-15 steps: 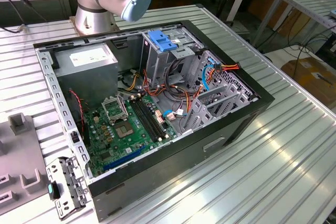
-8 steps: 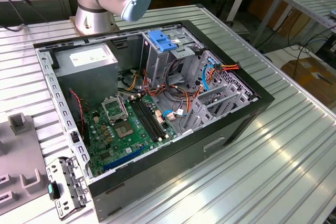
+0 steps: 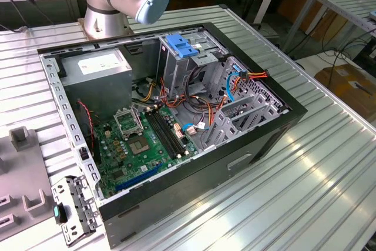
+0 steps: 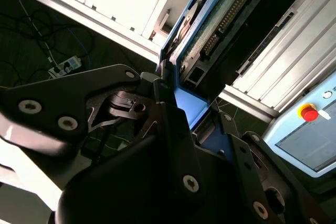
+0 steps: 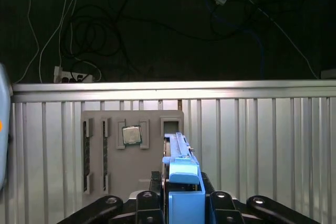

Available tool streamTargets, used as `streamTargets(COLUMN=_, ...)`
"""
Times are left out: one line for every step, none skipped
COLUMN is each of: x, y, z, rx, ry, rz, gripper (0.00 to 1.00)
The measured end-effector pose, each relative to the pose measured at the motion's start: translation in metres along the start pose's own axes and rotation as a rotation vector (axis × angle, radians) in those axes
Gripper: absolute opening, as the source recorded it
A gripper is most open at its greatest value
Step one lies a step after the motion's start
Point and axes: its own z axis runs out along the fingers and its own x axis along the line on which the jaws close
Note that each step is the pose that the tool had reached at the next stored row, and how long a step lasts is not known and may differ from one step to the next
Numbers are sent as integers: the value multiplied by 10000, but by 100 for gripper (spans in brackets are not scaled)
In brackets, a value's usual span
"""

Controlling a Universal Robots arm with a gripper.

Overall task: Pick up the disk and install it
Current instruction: 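Pick up the disk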

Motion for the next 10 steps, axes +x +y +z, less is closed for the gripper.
streamTargets(x=0, y=0, z=0, rx=1, ry=0, rz=0, gripper=37)
streamTargets(x=0, y=0, z=0, rx=0, ry=0, rz=0, gripper=37)
streamTargets(x=0, y=0, z=-1, rx=-1, ry=1, rz=0, gripper=37)
streamTargets(x=0, y=0, z=-3, rx=-2, ry=-1, rz=0, gripper=37)
streamTargets(x=0, y=0, z=-7, rx=-4, ry=-3, rz=0, gripper=37)
streamTargets(x=0, y=0, z=-12, rx=-4, ry=-3, rz=-1, gripper=37)
streamTargets(x=0, y=0, z=-12, rx=-4, ry=-5, rz=-1, gripper=37)
streamTargets(x=0, y=0, z=-12, rx=-4, ry=-5, rz=-1, gripper=37)
streamTargets(x=0, y=0, z=-12, rx=-3, ry=-5, rz=-1, gripper=37)
streamTargets(x=0, y=0, z=-13, rx=-4, ry=-4, rz=-1, gripper=37)
